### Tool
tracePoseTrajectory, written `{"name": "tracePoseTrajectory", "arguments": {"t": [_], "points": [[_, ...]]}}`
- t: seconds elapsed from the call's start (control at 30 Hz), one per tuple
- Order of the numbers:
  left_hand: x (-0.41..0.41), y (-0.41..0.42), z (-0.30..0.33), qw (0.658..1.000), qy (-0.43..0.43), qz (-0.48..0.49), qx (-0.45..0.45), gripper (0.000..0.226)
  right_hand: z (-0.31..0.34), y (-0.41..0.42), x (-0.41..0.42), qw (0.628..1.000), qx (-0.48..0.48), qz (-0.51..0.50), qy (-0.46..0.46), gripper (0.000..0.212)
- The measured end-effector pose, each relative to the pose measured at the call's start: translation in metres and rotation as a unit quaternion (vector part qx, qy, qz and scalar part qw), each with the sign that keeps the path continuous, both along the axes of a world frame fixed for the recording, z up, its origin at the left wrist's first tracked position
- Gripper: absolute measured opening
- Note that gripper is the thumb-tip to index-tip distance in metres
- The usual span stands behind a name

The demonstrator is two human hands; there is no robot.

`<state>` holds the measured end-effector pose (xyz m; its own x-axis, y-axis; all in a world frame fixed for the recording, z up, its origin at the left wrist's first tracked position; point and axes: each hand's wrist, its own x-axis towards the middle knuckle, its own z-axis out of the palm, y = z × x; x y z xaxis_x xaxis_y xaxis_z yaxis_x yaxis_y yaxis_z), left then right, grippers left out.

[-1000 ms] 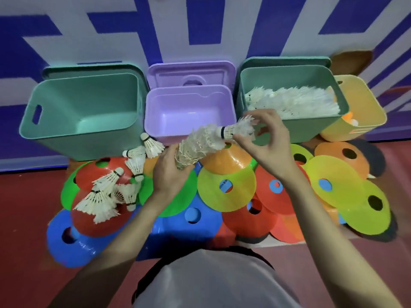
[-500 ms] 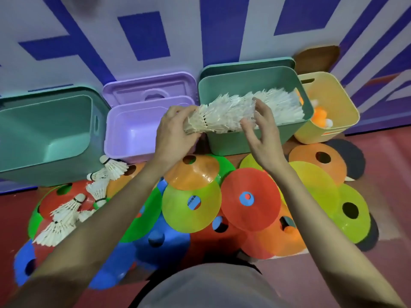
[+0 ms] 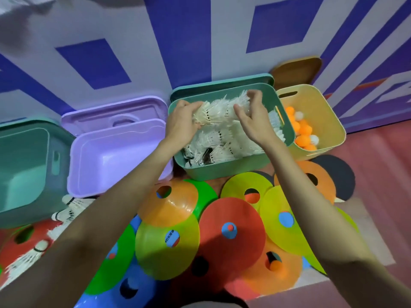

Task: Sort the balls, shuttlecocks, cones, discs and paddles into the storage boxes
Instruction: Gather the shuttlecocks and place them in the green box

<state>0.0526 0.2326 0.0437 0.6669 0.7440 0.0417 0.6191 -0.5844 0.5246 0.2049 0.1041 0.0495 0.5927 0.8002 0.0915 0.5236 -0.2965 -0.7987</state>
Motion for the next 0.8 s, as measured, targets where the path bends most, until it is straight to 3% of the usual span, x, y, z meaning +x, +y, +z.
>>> {"name": "tracePoseTrajectory", "arguments": {"t": [0.2,0.47,0.6,0.8], "points": [[0.015,0.025,-0.024,0.999,0.042,0.006,-0.006,0.068,-0.024,0.033,0.017,0.998,-0.057,0.032,-0.010,0.054],[0.021,0.036,-0.040,0.997,0.069,0.008,-0.018,0.065,-0.048,0.058,0.024,0.994,-0.090,-0.023,-0.057,0.051],[0.021,0.038,-0.042,0.994,0.103,0.007,-0.036,0.068,-0.054,0.067,0.023,0.990,-0.137,0.014,-0.041,0.057],[0.013,0.034,-0.037,0.995,0.093,-0.013,-0.035,0.067,-0.052,0.070,0.018,0.976,-0.199,0.021,-0.089,0.060]]}}
